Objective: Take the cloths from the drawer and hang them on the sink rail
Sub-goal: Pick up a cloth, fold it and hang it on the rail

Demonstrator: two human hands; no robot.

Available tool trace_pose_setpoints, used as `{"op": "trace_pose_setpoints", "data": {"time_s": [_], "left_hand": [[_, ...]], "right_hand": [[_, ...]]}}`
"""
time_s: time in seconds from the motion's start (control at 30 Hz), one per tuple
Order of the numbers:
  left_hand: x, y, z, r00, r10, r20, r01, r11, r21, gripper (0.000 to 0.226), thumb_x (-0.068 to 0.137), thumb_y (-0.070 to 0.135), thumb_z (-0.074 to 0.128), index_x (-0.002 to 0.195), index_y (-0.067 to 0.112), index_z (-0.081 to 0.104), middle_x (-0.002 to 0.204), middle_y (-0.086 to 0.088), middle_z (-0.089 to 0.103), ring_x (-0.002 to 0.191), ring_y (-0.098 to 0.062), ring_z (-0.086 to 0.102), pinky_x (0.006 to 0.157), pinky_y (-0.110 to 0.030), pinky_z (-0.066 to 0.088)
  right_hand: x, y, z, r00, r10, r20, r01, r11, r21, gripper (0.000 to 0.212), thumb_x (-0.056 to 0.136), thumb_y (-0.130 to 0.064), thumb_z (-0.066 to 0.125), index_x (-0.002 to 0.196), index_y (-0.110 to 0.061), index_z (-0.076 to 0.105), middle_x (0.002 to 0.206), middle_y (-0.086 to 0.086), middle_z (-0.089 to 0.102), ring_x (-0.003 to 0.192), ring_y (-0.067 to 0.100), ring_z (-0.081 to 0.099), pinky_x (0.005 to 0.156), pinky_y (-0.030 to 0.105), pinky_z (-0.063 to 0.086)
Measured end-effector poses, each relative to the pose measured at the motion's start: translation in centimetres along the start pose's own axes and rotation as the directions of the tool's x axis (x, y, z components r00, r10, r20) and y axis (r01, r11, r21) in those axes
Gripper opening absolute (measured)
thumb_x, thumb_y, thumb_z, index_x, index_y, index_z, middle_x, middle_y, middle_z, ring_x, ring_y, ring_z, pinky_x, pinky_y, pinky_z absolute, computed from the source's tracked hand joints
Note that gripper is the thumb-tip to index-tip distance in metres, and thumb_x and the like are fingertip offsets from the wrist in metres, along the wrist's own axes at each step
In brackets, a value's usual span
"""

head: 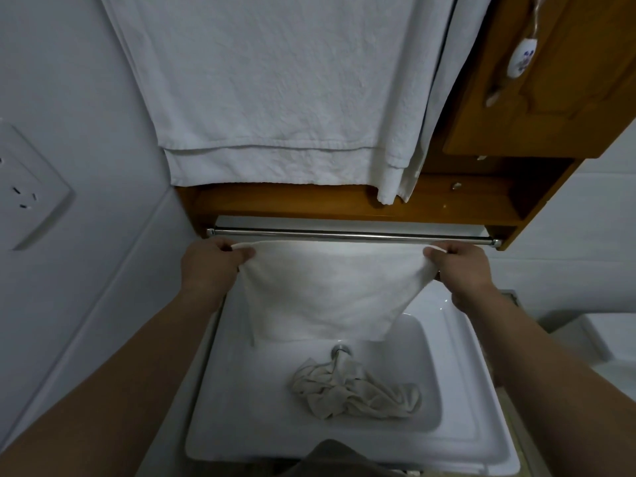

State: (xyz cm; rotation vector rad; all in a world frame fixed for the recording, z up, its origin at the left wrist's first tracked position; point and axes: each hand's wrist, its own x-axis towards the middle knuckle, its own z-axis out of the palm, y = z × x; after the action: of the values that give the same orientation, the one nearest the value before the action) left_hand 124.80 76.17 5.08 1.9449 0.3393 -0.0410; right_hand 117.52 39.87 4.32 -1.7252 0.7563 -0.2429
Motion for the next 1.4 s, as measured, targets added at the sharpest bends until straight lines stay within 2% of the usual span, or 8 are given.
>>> {"op": "trace_pose_setpoints", "data": {"time_s": [0.23, 0.4, 0.6, 0.77, 0.9, 1.03, 1.13, 1.4], "left_hand": [[-1.4, 0.6, 0.6, 1.000, 0.006, 0.018, -0.005, 0.998, -0.065, 0.009, 0.066, 0.030, 0.082, 0.069, 0.026, 0.076, 0.086, -0.016, 0.073, 0.084, -0.034, 0.069, 0.085, -0.055, 0.056], [-3.1, 1.9, 2.0, 0.995, 0.027, 0.094, -0.024, 0.999, -0.029, 0.017, 0.084, 0.026, 0.075, 0.077, 0.012, 0.069, 0.071, -0.006, 0.063, 0.068, -0.022, 0.057, 0.061, -0.030, 0.046], [-4.9, 3.4, 4.7, 0.990, 0.083, 0.113, -0.085, 0.996, 0.013, 0.020, 0.088, 0.034, 0.068, 0.096, 0.017, 0.075, 0.082, 0.001, 0.068, 0.075, -0.013, 0.061, 0.061, -0.026, 0.043], [-7.0, 5.2, 6.0, 0.948, 0.186, 0.259, -0.202, 0.979, 0.037, 0.014, 0.091, 0.029, 0.066, 0.084, 0.018, 0.072, 0.074, 0.002, 0.064, 0.069, -0.010, 0.059, 0.055, -0.020, 0.037], [-7.9, 6.0, 6.2, 0.930, 0.216, 0.296, -0.236, 0.971, 0.030, 0.010, 0.092, 0.026, 0.065, 0.099, 0.023, 0.070, 0.083, 0.009, 0.067, 0.075, -0.003, 0.060, 0.058, -0.017, 0.038], [-7.7, 6.2, 5.8, 0.935, 0.203, 0.290, -0.206, 0.978, -0.023, 0.017, 0.087, 0.033, 0.071, 0.102, 0.025, 0.071, 0.090, 0.009, 0.069, 0.083, -0.006, 0.063, 0.063, -0.019, 0.046], [-7.7, 6.0, 5.7, 0.935, 0.193, 0.299, -0.176, 0.981, -0.086, 0.019, 0.082, 0.034, 0.076, 0.099, 0.025, 0.075, 0.090, 0.006, 0.073, 0.086, -0.012, 0.067, 0.071, -0.026, 0.053], [-7.6, 6.0, 5.8, 0.899, 0.148, 0.412, -0.039, 0.965, -0.261, 0.022, 0.081, -0.002, 0.070, 0.088, 0.017, 0.079, 0.087, -0.005, 0.077, 0.086, -0.021, 0.073, 0.082, -0.033, 0.057]], "right_hand": [[-0.5, -0.6, -0.1, 1.000, 0.015, -0.015, -0.015, 1.000, 0.016, 0.013, 0.085, -0.015, 0.070, 0.076, -0.023, 0.072, 0.090, 0.004, 0.071, 0.095, 0.031, 0.065, 0.092, 0.055, 0.055], [-2.1, -2.1, 1.7, 0.993, -0.100, 0.063, 0.104, 0.992, -0.073, 0.010, 0.086, -0.016, 0.068, 0.090, -0.025, 0.071, 0.096, -0.003, 0.068, 0.094, 0.023, 0.064, 0.089, 0.051, 0.057], [-6.0, -4.9, 5.1, 0.947, -0.177, 0.268, 0.185, 0.983, -0.005, 0.016, 0.089, -0.008, 0.062, 0.097, -0.016, 0.073, 0.094, 0.009, 0.071, 0.082, 0.031, 0.071, 0.072, 0.050, 0.062], [-7.7, -6.5, 6.8, 0.902, -0.137, 0.410, 0.113, 0.990, 0.081, 0.021, 0.092, -0.002, 0.055, 0.088, -0.011, 0.073, 0.097, 0.029, 0.069, 0.083, 0.046, 0.069, 0.071, 0.052, 0.062], [-8.3, -7.3, 7.1, 0.869, -0.101, 0.484, 0.027, 0.987, 0.158, 0.030, 0.091, 0.005, 0.049, 0.087, -0.009, 0.075, 0.103, 0.026, 0.069, 0.085, 0.035, 0.068, 0.069, 0.035, 0.061], [-8.2, -7.0, 6.9, 0.776, -0.093, 0.624, -0.077, 0.967, 0.241, 0.042, 0.085, 0.018, 0.042, 0.101, -0.003, 0.074, 0.109, 0.021, 0.071, 0.096, 0.030, 0.073, 0.084, 0.036, 0.059], [-8.3, -6.5, 6.8, 0.728, -0.187, 0.659, 0.045, 0.973, 0.227, 0.038, 0.085, 0.016, 0.055, 0.110, -0.007, 0.073, 0.111, 0.016, 0.073, 0.100, 0.027, 0.072, 0.089, 0.036, 0.058], [-9.0, -7.2, 6.7, 0.784, -0.412, 0.464, 0.502, 0.861, -0.084, 0.011, 0.084, -0.023, 0.077, 0.090, -0.031, 0.077, 0.094, -0.009, 0.067, 0.085, 0.004, 0.062, 0.073, 0.022, 0.049]]}}
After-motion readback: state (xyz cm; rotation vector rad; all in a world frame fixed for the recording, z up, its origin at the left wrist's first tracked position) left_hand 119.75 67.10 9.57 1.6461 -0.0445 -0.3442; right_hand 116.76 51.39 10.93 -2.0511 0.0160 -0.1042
